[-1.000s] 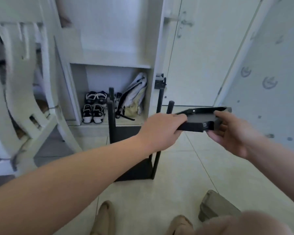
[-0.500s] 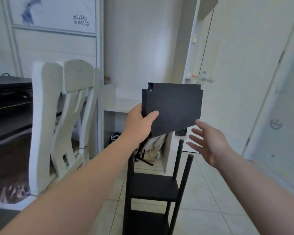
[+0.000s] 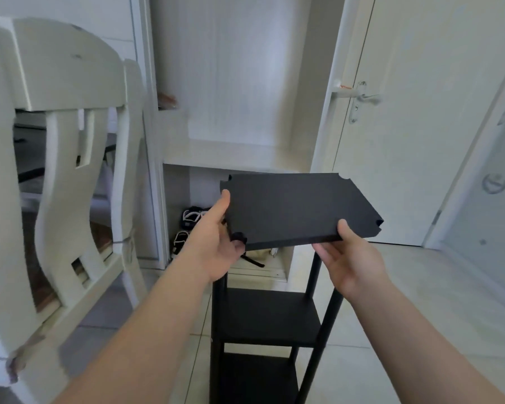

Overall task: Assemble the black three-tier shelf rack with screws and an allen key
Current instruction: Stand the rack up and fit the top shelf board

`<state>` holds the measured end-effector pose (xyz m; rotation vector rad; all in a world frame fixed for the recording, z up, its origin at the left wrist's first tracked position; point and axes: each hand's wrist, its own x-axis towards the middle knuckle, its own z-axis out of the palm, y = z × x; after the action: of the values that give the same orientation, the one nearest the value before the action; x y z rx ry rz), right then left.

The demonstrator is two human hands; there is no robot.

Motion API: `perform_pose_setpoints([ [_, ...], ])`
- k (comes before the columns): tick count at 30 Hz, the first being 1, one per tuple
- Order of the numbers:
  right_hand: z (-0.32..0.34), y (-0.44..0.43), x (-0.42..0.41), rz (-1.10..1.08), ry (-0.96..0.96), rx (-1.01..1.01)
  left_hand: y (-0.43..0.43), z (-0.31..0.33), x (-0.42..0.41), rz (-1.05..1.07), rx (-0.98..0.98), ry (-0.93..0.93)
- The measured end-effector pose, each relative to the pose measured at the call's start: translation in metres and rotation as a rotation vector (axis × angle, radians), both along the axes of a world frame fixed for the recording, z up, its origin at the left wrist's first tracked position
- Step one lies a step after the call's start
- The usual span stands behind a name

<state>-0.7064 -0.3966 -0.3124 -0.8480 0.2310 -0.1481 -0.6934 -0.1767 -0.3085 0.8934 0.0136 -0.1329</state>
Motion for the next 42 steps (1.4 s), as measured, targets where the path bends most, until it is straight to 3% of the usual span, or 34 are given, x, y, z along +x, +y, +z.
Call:
perform_pose_setpoints([
  [3,-0.003,0.008,0.013,-0.081,0.014,-0.008,-0.009,-0.034,0.003,-0.056,-0.167,0.033],
  [8,0.009,0.025,0.022,-0.169,-0.059,0.05,-0.045,-0.047,-0.006,-0.086,0.168,0.079],
  [15,-0.013,0.052,0.019,-0.19,0.012,0.048,-0.074,-0.043,-0.001,0.256,0.328,0.114],
  [27,-0.036,0.035,0.021,-0.132,0.196,-0.141,-0.077,-0.061,0.011,0.279,0.252,0.273],
  [42,-0.052,0.036,0.042,-0.15,0.329,-0.183,-0.075,-0.073,0.027,0.314,0.276,0.326],
])
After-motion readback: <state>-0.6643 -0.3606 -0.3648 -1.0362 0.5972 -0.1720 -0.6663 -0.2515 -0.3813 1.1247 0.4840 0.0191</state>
